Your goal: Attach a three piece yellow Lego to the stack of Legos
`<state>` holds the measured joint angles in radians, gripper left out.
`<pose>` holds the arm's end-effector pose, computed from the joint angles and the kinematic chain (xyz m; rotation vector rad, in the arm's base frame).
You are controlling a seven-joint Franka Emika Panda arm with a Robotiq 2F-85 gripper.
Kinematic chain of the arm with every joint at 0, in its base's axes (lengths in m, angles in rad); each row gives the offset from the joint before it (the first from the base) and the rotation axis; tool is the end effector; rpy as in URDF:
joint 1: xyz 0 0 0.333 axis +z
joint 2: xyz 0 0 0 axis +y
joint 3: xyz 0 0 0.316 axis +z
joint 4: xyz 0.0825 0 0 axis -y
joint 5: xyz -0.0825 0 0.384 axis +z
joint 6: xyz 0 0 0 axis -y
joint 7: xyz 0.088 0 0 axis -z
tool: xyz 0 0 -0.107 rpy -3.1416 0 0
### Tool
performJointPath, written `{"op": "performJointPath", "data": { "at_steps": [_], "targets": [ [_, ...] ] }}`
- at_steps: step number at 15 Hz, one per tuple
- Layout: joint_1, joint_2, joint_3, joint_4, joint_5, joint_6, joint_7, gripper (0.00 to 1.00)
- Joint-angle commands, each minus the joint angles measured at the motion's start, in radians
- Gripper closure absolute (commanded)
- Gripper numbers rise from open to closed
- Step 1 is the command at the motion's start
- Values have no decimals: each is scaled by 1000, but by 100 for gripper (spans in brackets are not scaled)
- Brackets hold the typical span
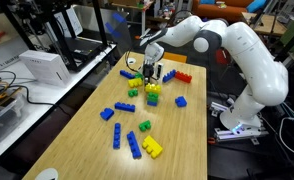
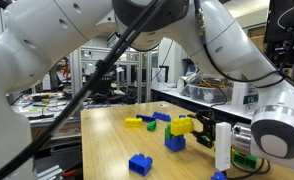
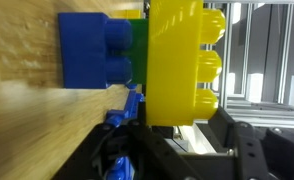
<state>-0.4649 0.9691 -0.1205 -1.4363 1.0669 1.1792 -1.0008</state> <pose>0.5715 -0.2251 0.1332 -1.6683 -0.0839 0.0715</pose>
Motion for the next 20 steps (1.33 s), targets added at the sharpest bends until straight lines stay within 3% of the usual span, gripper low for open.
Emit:
{"op": "performJointPath", "data": {
  "at_steps": [1, 20],
  "targets": [
    [6, 23, -7, 27, 2, 25, -4, 61],
    [46, 14, -13, 12, -31, 116, -26, 61]
  ]
}}
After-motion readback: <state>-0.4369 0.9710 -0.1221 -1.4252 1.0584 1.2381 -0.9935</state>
